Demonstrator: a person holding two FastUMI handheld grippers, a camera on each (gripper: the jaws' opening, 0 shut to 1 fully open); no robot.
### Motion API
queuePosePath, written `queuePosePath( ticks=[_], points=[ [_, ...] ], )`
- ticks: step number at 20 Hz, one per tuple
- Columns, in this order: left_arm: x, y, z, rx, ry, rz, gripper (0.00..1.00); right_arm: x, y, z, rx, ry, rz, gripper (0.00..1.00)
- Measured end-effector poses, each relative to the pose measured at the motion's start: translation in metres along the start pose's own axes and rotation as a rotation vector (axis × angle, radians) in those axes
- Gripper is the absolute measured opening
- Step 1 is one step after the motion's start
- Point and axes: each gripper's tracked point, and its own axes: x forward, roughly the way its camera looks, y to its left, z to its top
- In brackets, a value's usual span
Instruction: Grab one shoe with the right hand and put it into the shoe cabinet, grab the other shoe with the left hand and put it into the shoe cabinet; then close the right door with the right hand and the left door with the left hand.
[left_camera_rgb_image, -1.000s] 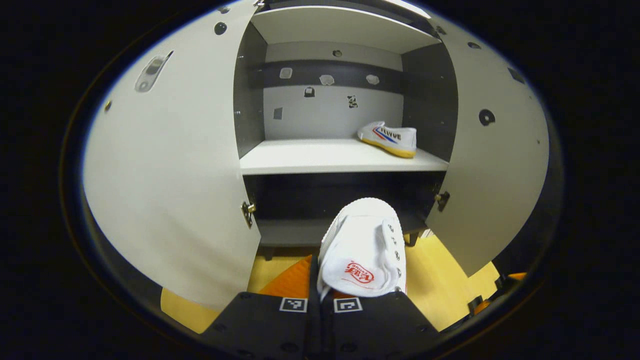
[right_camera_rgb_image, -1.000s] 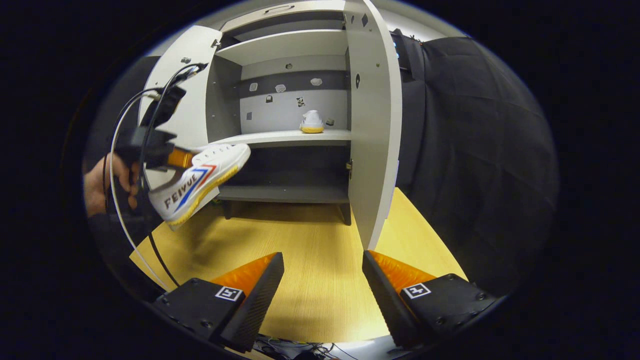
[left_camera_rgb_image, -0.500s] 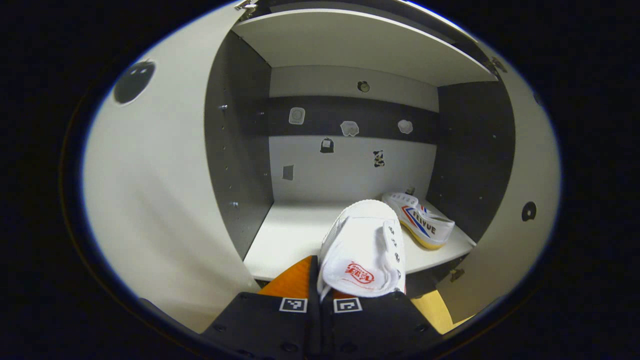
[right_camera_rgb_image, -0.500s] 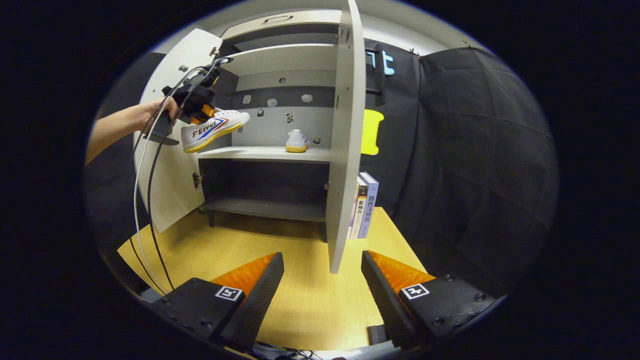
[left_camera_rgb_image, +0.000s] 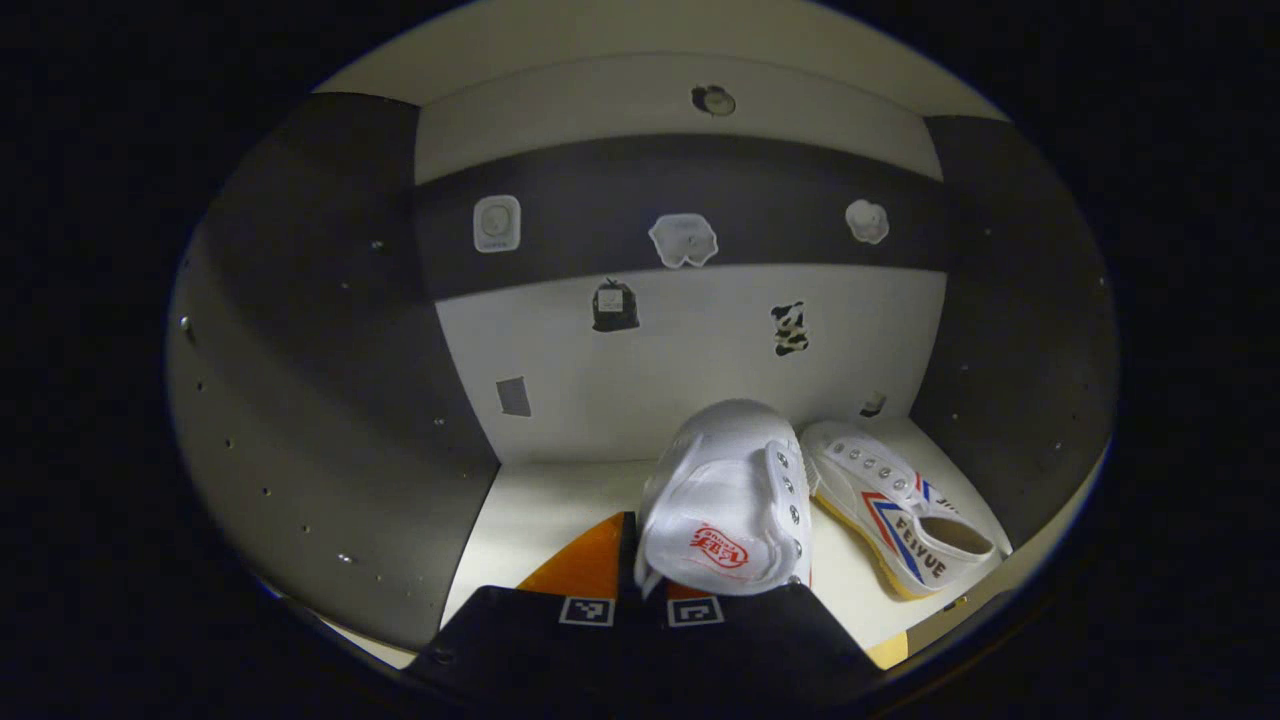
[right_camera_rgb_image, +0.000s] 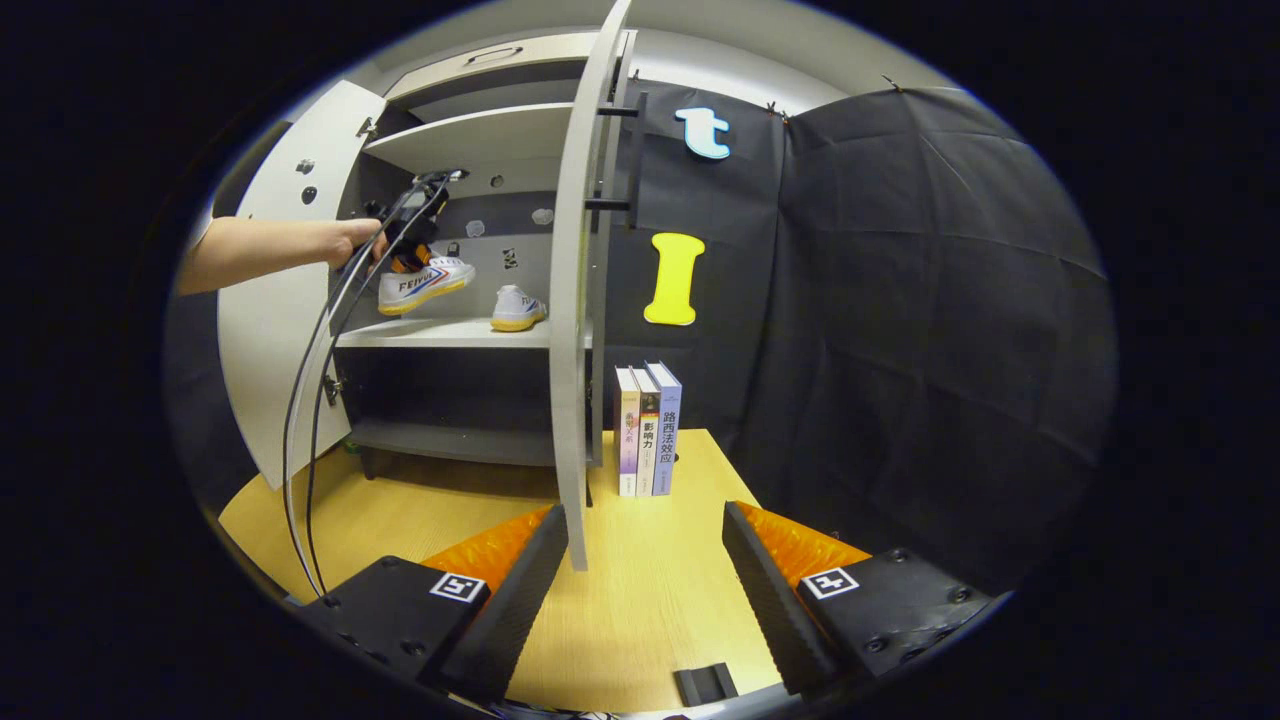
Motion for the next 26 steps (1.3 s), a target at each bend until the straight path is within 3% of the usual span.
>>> queuePosePath(
  ticks=[6,11,14,15,17,19,25,26],
  points=[
    [0.043,-0.004,-0.022,0.102,0.110,0.073,0.05,0.008,-0.005,0.005,0.029,-0.007,0.014,0.99],
    [0.032,-0.013,-0.021,0.097,0.101,0.040,0.12,0.017,0.000,0.013,0.039,-0.016,0.046,0.99],
    [0.001,-0.003,-0.014,0.118,0.032,0.032,0.46,0.013,0.003,0.026,0.062,-0.036,0.068,0.99],
    [-0.013,-0.003,-0.011,0.141,-0.013,0.010,0.73,0.011,0.009,0.030,0.081,-0.035,0.090,0.99],
    [-0.047,-0.008,-0.006,0.173,-0.108,-0.039,0.88,0.007,0.012,0.046,0.115,-0.055,0.109,0.99],
    [-0.090,-0.012,-0.006,0.176,-0.195,-0.073,0.97,0.002,0.007,0.064,0.125,-0.084,0.098,0.99],
    [-0.224,-0.024,-0.036,0.072,-0.439,-0.160,1.00,-0.005,-0.013,0.114,0.143,-0.156,0.027,0.99],
    [-0.243,-0.028,-0.047,0.057,-0.456,-0.191,0.96,-0.006,-0.015,0.119,0.154,-0.163,0.016,0.99]
  ],
)
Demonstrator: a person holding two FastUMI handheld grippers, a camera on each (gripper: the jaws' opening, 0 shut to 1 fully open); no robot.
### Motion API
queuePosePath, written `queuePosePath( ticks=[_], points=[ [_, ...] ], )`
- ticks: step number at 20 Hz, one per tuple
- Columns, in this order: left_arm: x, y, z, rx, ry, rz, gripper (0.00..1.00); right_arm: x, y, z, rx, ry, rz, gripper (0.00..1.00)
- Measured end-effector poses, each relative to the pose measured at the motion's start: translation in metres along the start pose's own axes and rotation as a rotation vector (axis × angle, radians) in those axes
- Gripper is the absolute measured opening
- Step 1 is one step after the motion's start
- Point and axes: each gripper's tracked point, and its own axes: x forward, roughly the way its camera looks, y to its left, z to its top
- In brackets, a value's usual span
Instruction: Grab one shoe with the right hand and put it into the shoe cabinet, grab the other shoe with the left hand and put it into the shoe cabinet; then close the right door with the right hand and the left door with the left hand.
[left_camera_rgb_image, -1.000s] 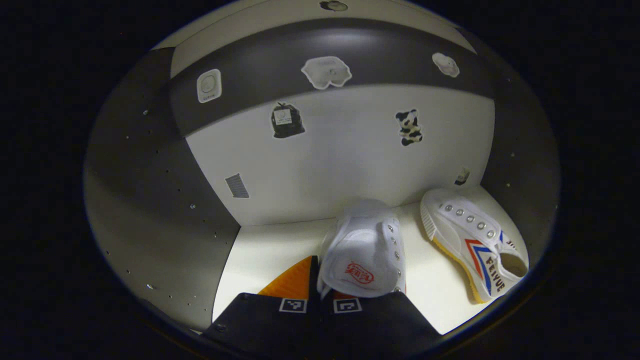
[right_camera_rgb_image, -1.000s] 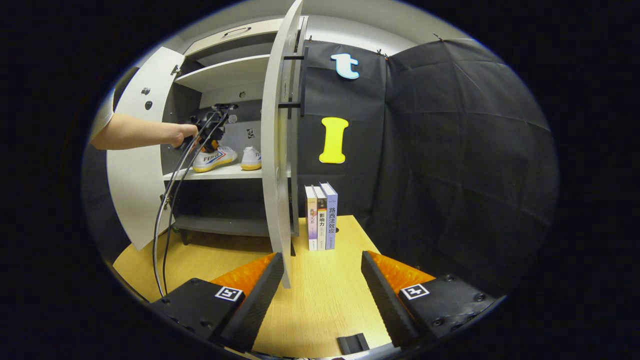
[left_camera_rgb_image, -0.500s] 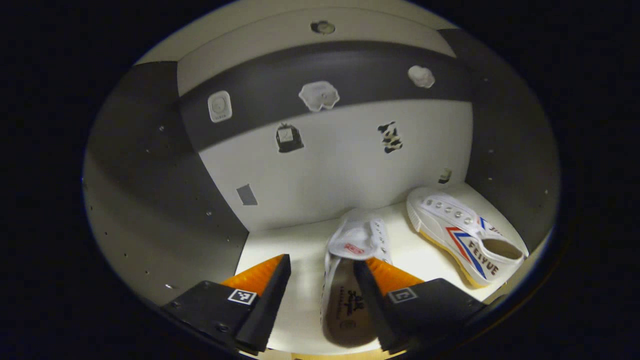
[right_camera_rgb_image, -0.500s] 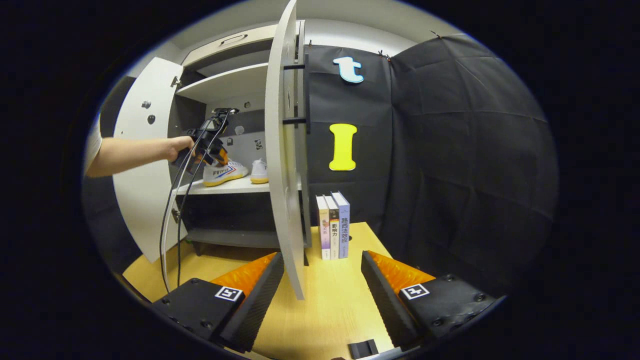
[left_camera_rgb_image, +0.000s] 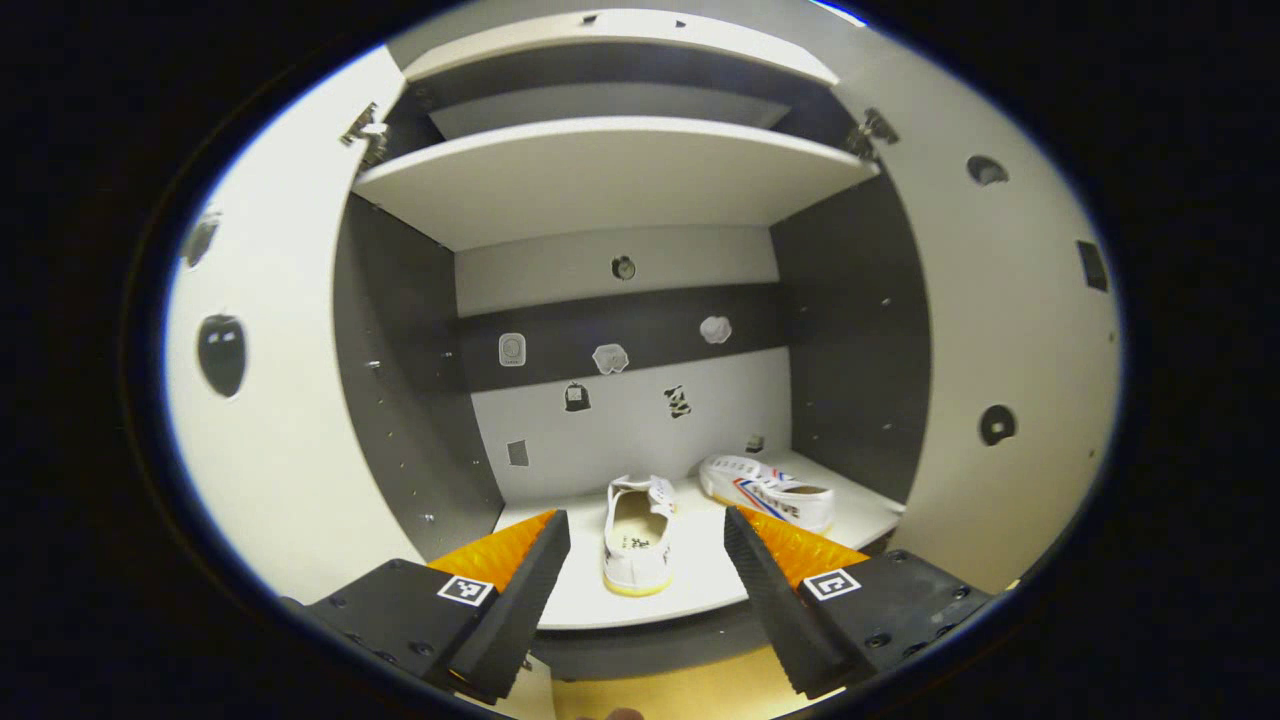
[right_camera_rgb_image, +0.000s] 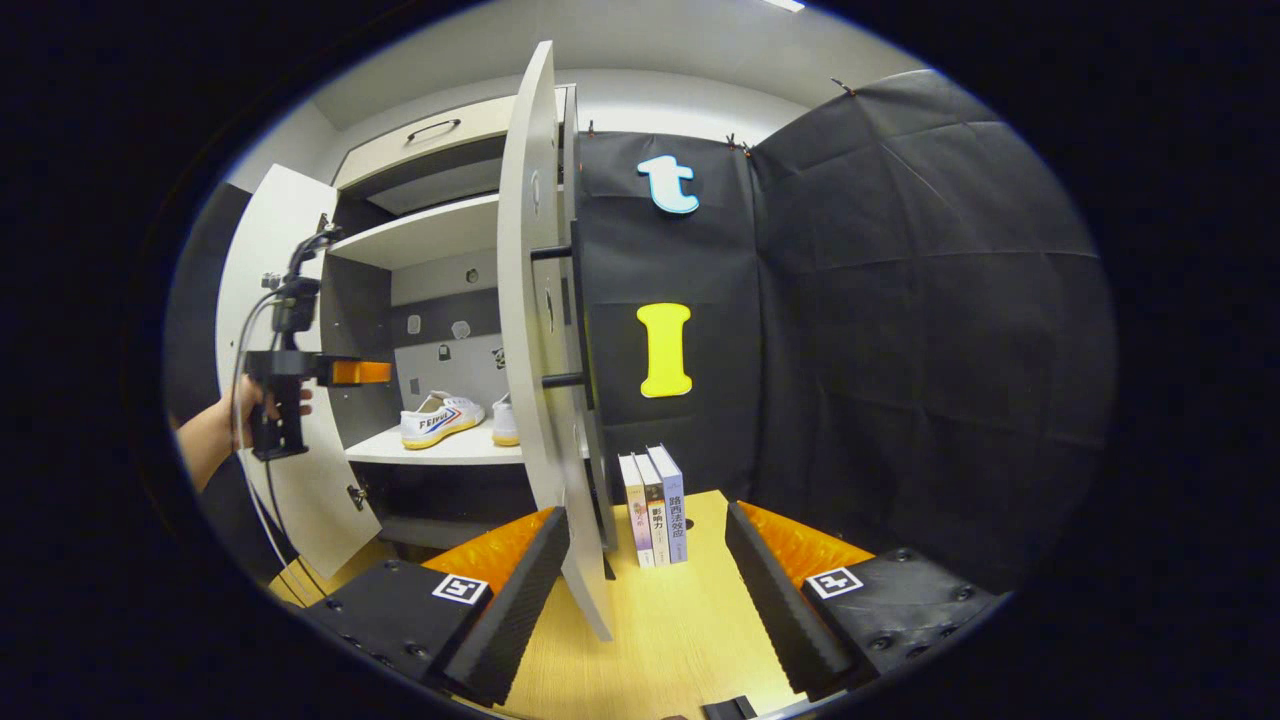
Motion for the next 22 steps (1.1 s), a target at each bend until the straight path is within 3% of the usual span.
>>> queuePosePath(
  ticks=[2,4,8,11,13,14,15,22],
  points=[
    [-0.038,-0.012,-0.009,-0.023,-0.014,-0.042,1.00,0.000,0.001,0.012,0.012,-0.013,-0.011,0.98],
    [-0.067,-0.019,-0.027,-0.049,0.002,-0.057,0.96,0.004,-0.007,0.023,-0.001,-0.011,-0.043,0.98],
    [-0.109,-0.017,-0.078,-0.120,0.038,-0.037,0.96,0.014,-0.020,0.056,0.028,-0.047,-0.081,0.98],
    [-0.137,-0.010,-0.113,-0.128,0.076,-0.009,0.97,0.035,-0.035,0.077,-0.029,-0.075,-0.115,0.98],
    [-0.153,-0.007,-0.127,-0.125,0.089,-0.006,0.97,0.048,-0.032,0.092,-0.060,-0.080,-0.102,0.98],
    [-0.161,-0.004,-0.134,-0.134,0.102,0.004,0.97,0.056,-0.029,0.099,-0.070,-0.085,-0.087,0.93],
    [-0.167,-0.003,-0.139,-0.150,0.113,0.010,0.97,0.063,-0.026,0.105,-0.080,-0.088,-0.072,0.98],
    [-0.193,0.018,-0.163,-0.197,0.164,0.087,0.97,0.098,-0.019,0.136,-0.099,-0.089,-0.011,0.98]
  ],
)
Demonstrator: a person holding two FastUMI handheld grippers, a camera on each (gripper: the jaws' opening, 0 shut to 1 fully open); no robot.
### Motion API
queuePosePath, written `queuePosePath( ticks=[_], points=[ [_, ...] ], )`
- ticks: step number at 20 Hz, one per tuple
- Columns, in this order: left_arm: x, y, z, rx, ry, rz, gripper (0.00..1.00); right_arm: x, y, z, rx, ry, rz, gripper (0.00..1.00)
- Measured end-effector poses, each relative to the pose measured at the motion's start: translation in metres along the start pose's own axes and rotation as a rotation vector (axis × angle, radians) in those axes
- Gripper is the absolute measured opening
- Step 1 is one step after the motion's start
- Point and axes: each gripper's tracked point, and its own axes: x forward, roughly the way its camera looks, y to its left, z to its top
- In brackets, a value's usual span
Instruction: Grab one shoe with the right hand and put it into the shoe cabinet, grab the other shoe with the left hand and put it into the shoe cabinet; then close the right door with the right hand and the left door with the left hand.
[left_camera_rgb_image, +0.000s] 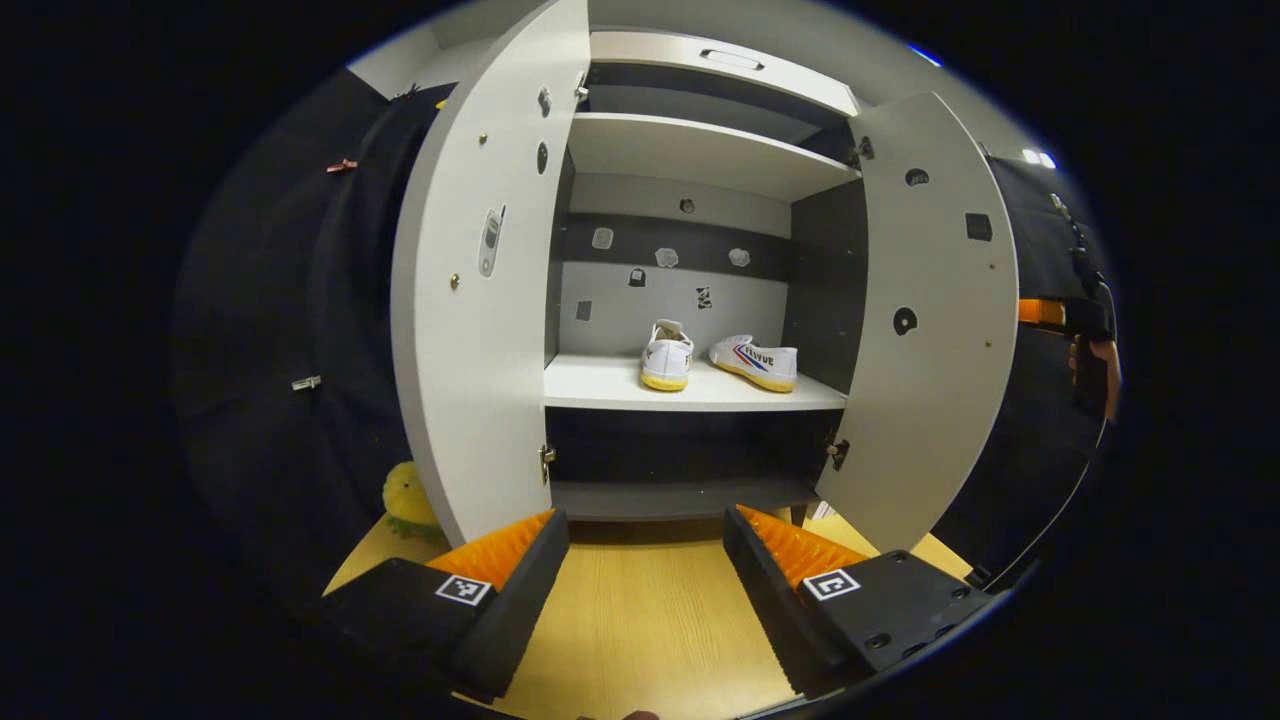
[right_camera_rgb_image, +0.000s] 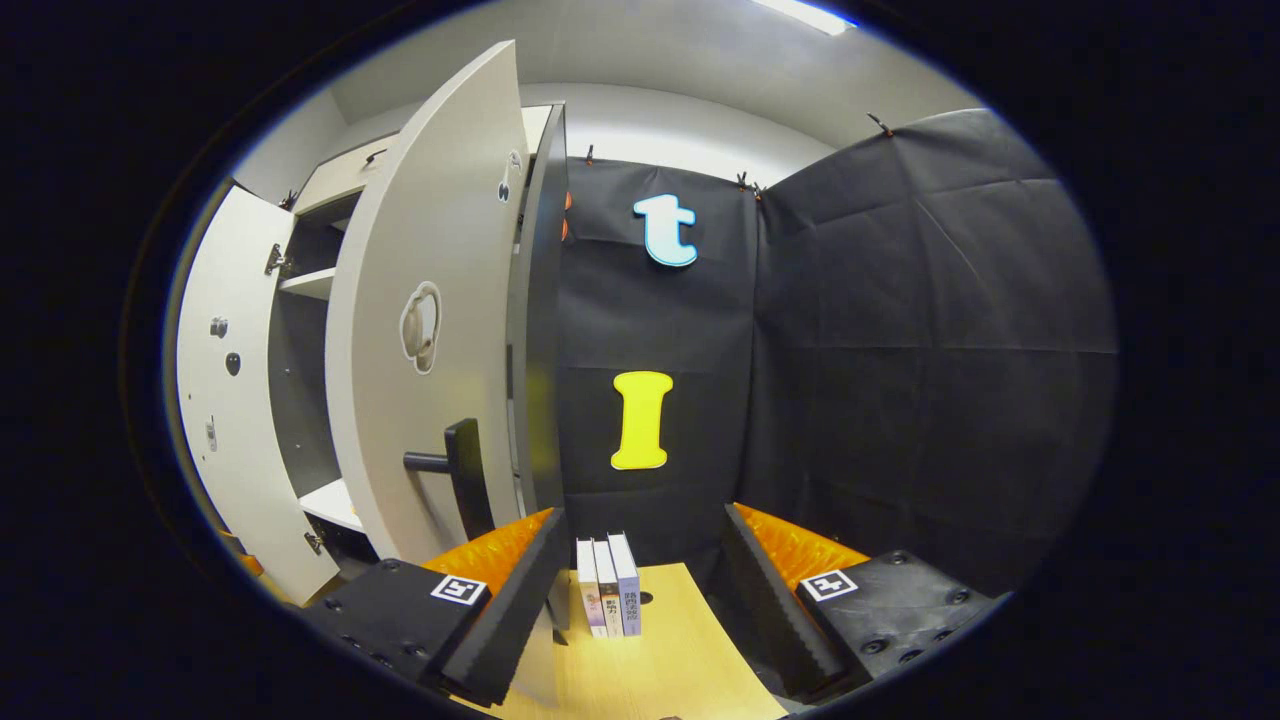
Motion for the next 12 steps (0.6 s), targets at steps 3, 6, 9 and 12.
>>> queuePosePath(
  ticks=[3,6,9,12],
  points=[
    [0.000,0.005,0.001,0.008,-0.002,0.004,0.96,0.000,0.017,0.005,0.004,-0.007,0.054,0.98],
    [0.002,0.005,0.007,0.023,-0.016,-0.004,0.95,-0.001,0.013,-0.005,-0.033,0.018,0.038,0.92],
    [0.004,0.002,0.011,0.022,-0.026,-0.020,0.95,0.006,0.014,-0.008,-0.050,0.031,0.034,0.92],
    [0.003,0.003,0.012,0.036,-0.030,-0.027,0.95,0.006,0.018,-0.008,-0.049,0.048,0.051,0.96]
  ],
)
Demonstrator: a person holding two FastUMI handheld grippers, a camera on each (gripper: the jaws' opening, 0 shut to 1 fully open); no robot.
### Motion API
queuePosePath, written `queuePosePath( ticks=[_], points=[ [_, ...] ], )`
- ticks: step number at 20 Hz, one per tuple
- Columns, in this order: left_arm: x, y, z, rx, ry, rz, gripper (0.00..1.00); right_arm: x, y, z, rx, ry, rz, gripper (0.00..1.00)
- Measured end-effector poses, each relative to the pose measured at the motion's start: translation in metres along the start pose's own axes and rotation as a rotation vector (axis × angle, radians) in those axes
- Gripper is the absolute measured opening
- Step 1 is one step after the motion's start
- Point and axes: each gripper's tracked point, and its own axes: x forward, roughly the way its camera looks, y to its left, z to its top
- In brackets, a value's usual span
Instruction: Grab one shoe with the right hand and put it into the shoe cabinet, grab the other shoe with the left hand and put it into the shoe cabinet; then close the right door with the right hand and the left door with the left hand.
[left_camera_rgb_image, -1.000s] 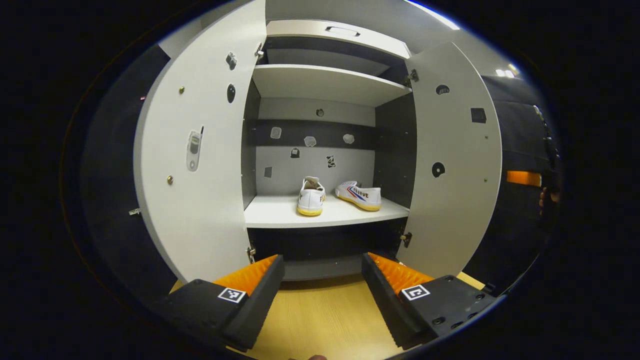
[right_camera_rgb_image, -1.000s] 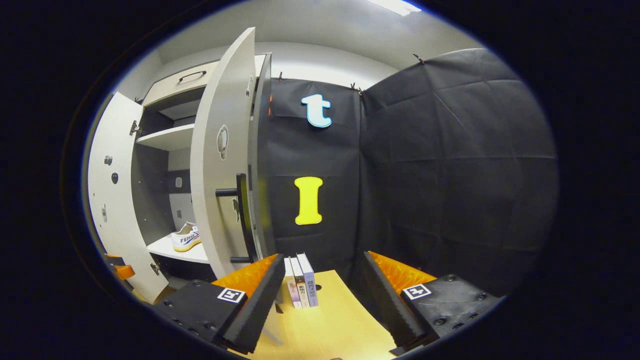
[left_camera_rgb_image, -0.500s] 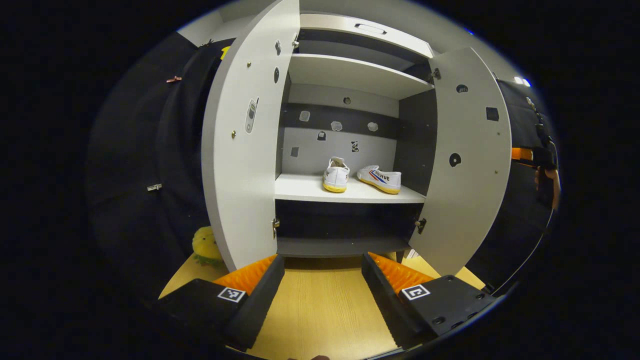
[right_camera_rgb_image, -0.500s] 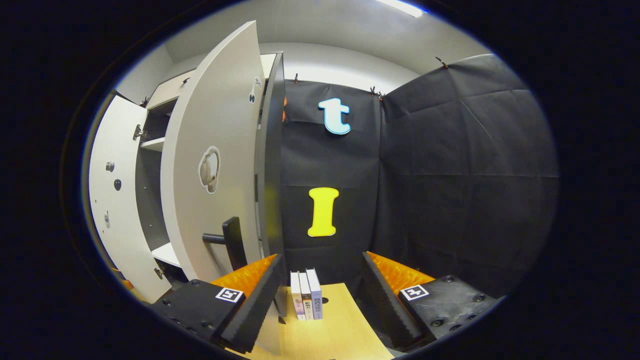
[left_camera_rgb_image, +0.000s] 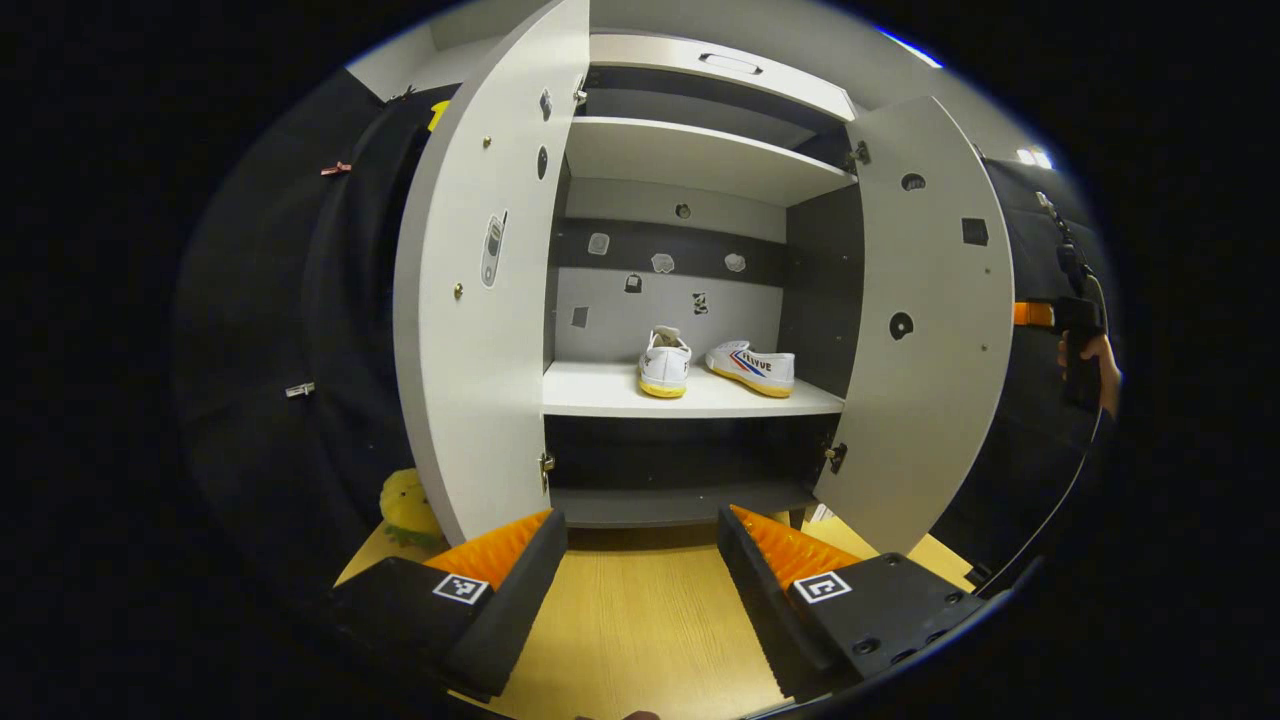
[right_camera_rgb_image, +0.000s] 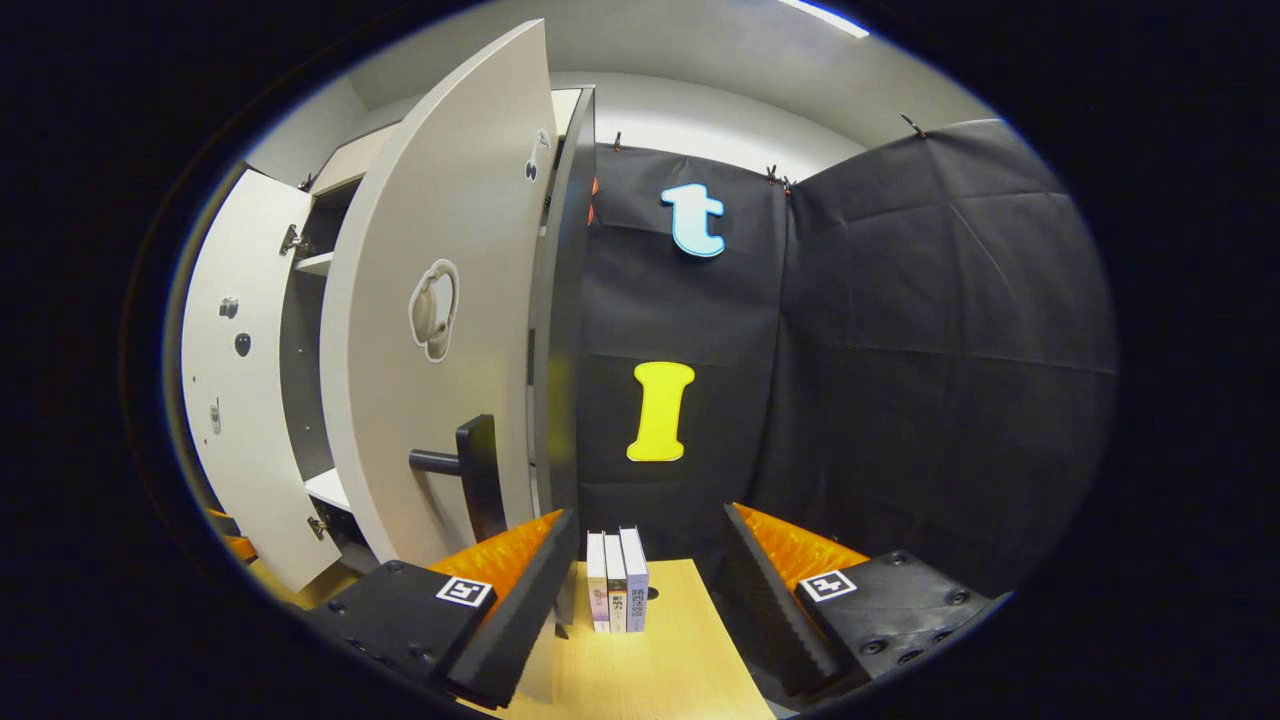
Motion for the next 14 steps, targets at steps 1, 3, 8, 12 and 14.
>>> queuePosePath(
  ticks=[1,3,8,12,14],
  points=[
    [0.000,0.000,0.000,0.002,0.000,-0.001,0.95,-0.001,0.003,0.000,0.001,0.005,0.004,0.95],
    [-0.004,0.003,-0.001,0.002,0.003,0.000,0.95,-0.004,0.012,0.000,0.000,0.008,0.014,0.95],
    [-0.011,0.015,-0.005,-0.030,0.013,0.020,0.95,-0.009,0.052,0.001,-0.006,0.001,0.053,0.93],
    [-0.019,0.031,-0.006,-0.051,0.010,0.054,0.95,-0.008,0.103,0.000,0.031,0.004,0.130,0.93],
    [-0.026,0.042,-0.006,-0.055,0.006,0.078,0.94,0.000,0.123,-0.002,0.060,0.015,0.132,0.93]
  ],
)
